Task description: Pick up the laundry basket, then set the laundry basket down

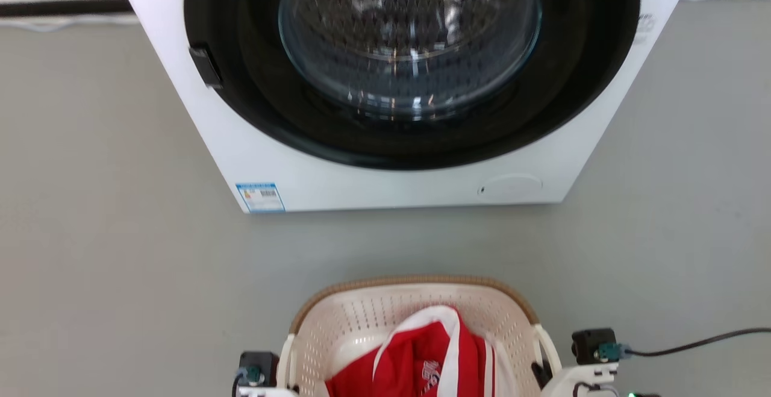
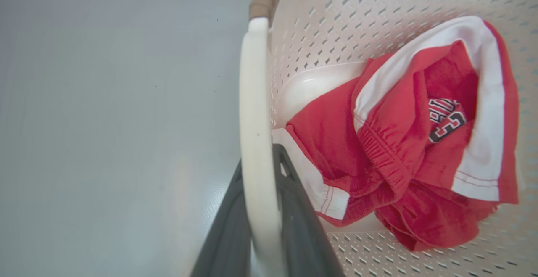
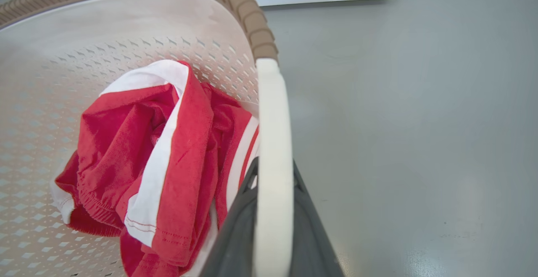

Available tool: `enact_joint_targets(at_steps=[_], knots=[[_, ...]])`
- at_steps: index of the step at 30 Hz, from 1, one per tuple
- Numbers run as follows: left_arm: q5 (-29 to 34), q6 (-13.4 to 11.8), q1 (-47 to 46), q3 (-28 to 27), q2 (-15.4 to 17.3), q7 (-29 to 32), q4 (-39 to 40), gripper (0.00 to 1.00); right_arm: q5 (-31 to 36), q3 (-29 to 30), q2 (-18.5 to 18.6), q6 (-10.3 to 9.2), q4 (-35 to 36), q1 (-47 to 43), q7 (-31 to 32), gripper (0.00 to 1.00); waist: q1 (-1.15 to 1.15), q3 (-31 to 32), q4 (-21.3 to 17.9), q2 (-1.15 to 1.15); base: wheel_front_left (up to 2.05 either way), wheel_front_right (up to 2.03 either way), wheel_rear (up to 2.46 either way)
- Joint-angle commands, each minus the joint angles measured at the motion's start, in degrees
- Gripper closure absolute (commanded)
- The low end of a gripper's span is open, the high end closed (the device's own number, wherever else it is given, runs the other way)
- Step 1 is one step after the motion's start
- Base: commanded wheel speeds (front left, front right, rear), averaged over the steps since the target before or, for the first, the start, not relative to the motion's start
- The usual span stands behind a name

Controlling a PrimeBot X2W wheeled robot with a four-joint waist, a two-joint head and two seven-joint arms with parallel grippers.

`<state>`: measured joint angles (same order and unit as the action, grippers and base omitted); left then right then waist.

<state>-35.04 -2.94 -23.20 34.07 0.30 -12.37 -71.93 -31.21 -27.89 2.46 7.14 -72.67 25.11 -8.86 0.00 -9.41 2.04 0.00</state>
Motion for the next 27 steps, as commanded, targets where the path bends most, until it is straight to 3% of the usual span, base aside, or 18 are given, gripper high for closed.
enact_joint_targets(at_steps=[1, 12, 27], knots=[[-0.7, -0.4, 0.6, -1.2, 2.6, -0.4, -0.2, 1.0, -0.8, -1.6, 0.4, 0.35, 0.4, -1.2, 0.0, 1.0, 0.0, 3.0, 0.1, 0.0, 0.0, 0.0, 0.0], [-2.7, -0.7, 3.8, 0.3, 2.6, 0.1, -0.7, 1.0, -5.1, -5.8, 0.4, 0.35, 0.1, -4.2, 0.7, 1.0, 0.0, 8.5, 0.3, 0.0, 0.0, 0.0, 0.0], [-3.3, -0.6, 3.3, 1.6, 2.6, -0.3, -1.4, 1.0, -8.7, -9.8, 0.4, 0.35, -0.3, -3.8, -0.1, 1.0, 0.0, 9.6, 0.1, 0.0, 0.0, 0.0, 0.0]])
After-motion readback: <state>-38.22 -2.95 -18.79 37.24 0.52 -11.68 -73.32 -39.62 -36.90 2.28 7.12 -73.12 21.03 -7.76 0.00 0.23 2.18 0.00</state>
